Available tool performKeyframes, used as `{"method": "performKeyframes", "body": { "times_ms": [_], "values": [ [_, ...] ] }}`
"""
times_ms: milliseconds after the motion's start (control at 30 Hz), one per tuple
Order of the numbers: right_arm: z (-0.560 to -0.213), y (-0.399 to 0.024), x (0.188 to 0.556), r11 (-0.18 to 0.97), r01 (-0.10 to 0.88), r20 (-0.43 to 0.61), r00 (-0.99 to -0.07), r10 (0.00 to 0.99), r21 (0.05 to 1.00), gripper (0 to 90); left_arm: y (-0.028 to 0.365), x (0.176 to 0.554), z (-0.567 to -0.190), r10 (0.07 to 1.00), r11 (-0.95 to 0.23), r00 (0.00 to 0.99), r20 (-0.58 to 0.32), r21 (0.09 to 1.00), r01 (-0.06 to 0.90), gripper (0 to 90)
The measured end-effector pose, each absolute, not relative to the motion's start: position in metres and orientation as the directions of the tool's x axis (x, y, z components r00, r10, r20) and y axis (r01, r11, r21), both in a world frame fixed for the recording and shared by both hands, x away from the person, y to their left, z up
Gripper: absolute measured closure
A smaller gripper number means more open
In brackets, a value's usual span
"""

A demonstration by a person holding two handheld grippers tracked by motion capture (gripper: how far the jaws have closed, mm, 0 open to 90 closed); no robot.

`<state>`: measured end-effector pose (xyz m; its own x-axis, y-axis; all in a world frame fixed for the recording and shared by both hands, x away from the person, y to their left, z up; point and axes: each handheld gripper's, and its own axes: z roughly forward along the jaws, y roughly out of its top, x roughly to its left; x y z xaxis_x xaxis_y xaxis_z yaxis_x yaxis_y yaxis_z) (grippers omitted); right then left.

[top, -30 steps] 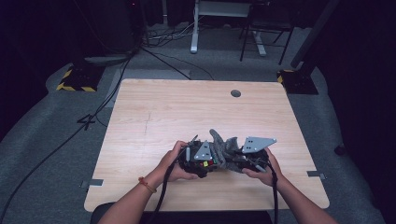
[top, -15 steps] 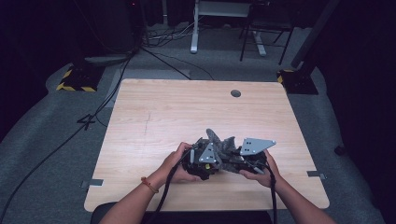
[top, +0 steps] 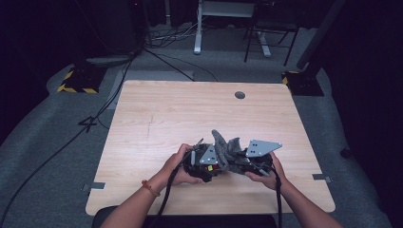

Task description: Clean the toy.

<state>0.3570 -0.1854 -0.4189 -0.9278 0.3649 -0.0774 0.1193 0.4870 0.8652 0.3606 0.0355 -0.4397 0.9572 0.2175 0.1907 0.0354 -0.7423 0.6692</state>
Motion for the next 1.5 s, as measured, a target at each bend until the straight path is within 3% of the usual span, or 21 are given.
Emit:
{"method": "performKeyframes", "body": {
  "times_ms": [67, 367, 733, 1200, 1500],
  "values": [
    [-0.416, -0.181, 0.353, 0.504, 0.092, -0.11, -0.927, 0.358, 0.859, 77.6, 0.034, 0.361, -0.441, 0.215, -0.745, 0.959, 0.188, 0.666, 0.036, 33.4],
    [-0.428, -0.192, 0.367, 0.526, 0.163, -0.079, -0.91, 0.407, 0.835, 77.6, 0.042, 0.362, -0.436, 0.237, -0.715, 0.956, 0.171, 0.698, 0.052, 33.4],
    [-0.413, -0.176, 0.351, 0.522, 0.109, -0.118, -0.916, 0.383, 0.846, 77.4, 0.032, 0.362, -0.442, 0.217, -0.744, 0.959, 0.181, 0.667, 0.043, 33.4],
    [-0.432, -0.198, 0.375, 0.504, 0.227, -0.03, -0.892, 0.452, 0.833, 77.2, 0.048, 0.361, -0.426, 0.244, -0.661, 0.954, 0.173, 0.75, 0.033, 33.4],
    [-0.412, -0.181, 0.348, 0.55, 0.081, -0.162, -0.911, 0.379, 0.831, 77.1, 0.032, 0.358, -0.438, 0.22, -0.752, 0.947, 0.232, 0.659, 0.013, 33.1]
  ]
}}
